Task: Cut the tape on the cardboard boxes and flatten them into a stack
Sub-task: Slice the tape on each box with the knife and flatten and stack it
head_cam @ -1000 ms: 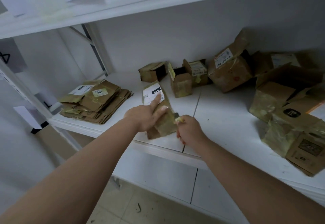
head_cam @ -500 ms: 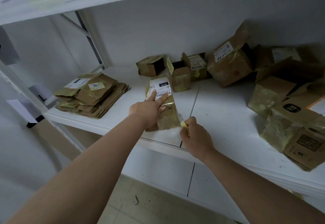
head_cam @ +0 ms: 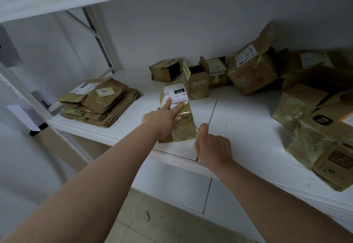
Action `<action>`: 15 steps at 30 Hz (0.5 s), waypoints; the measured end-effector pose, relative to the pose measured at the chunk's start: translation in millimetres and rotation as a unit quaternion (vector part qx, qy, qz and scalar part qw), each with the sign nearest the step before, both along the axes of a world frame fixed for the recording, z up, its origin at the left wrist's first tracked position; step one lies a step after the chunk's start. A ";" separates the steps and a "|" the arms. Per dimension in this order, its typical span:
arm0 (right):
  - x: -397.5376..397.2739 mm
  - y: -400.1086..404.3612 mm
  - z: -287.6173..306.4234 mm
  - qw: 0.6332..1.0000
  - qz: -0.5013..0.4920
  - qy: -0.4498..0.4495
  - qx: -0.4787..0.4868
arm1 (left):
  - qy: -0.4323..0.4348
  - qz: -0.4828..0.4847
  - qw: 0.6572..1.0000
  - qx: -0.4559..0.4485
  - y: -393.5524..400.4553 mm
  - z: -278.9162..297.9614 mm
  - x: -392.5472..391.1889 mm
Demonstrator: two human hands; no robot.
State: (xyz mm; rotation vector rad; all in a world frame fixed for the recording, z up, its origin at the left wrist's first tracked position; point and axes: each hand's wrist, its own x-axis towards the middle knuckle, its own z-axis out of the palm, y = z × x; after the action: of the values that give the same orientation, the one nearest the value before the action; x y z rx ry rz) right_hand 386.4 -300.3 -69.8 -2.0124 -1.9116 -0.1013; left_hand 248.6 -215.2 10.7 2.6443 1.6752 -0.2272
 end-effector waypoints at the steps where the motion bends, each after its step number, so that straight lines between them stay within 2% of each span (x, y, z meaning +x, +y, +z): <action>1: -1.1 1.6 -2.2 1.000 -0.002 -0.003 0.008 | -0.001 -0.002 1.000 0.001 0.7 -0.2 -0.4; 15: -1.4 -3.1 -5.3 0.994 0.018 -0.036 -0.106 | -0.016 0.002 1.000 -0.023 6.7 0.4 -3.4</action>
State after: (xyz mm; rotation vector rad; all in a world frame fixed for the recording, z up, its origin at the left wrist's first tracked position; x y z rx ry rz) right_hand 384.9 -303.4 -75.1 -2.1336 -2.0804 0.0414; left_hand 245.2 -208.5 11.1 2.5973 1.6446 -0.2212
